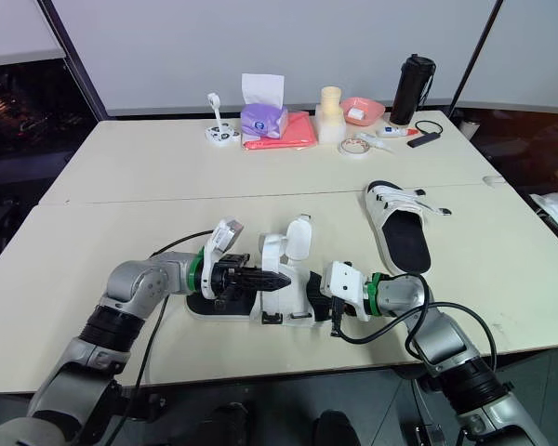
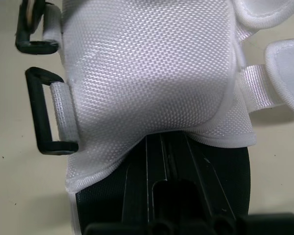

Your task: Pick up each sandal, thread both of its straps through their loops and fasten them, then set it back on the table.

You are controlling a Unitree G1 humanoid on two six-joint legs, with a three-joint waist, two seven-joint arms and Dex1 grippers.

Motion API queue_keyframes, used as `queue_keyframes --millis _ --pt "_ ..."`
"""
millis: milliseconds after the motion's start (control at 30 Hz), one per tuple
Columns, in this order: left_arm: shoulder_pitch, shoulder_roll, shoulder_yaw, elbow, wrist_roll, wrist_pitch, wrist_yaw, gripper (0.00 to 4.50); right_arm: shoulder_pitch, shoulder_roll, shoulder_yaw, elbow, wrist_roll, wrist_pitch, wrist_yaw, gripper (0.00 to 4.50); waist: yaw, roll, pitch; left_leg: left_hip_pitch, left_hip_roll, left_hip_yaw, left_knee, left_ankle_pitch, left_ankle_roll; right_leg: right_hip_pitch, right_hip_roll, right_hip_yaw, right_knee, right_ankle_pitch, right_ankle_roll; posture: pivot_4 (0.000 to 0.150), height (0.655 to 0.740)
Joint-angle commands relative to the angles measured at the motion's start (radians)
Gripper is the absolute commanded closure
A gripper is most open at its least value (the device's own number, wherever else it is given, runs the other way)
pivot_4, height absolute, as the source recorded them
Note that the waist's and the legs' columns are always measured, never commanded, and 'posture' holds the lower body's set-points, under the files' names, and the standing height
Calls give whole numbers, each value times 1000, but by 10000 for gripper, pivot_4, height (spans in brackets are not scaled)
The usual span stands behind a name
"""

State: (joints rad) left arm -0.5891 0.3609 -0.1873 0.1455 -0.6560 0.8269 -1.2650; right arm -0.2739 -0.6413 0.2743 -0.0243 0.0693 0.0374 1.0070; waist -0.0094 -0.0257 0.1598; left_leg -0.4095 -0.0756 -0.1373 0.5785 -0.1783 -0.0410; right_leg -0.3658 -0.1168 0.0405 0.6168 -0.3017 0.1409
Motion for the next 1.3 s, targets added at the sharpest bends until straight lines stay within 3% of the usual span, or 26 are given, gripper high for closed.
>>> queue_keyframes --millis 33,333,600,900,1300 --pt "6 -27 -8 -20 40 -83 20 44821 59 -28 65 81 -81 47 10 45000 0 0 0 0 0 0 0 0 0 0 0 0 0 0 0 1500 7344" --pt "2 -69 11 -6 110 -259 48 44821 56 -23 67 83 -83 47 12 45000 1 0 0 1 0 0 0 0 0 2 0 0 0 0 0 1500 7344" --pt "13 -10 4 -60 64 -190 -20 44821 57 -22 68 84 -82 47 12 45000 0 0 0 1 0 0 0 0 0 4 0 0 0 0 0 1500 7344" --pt "-1 -12 46 -98 -19 -79 9 44821 55 -16 74 85 -85 48 11 45000 0 0 0 1 0 0 0 0 1 4 0 0 0 0 0 1500 7344" --pt "26 -7 17 -97 38 -151 5 44821 50 -15 74 90 -86 46 12 45000 0 0 -1 1 0 0 1 0 0 4 0 0 0 0 0 1500 7344"
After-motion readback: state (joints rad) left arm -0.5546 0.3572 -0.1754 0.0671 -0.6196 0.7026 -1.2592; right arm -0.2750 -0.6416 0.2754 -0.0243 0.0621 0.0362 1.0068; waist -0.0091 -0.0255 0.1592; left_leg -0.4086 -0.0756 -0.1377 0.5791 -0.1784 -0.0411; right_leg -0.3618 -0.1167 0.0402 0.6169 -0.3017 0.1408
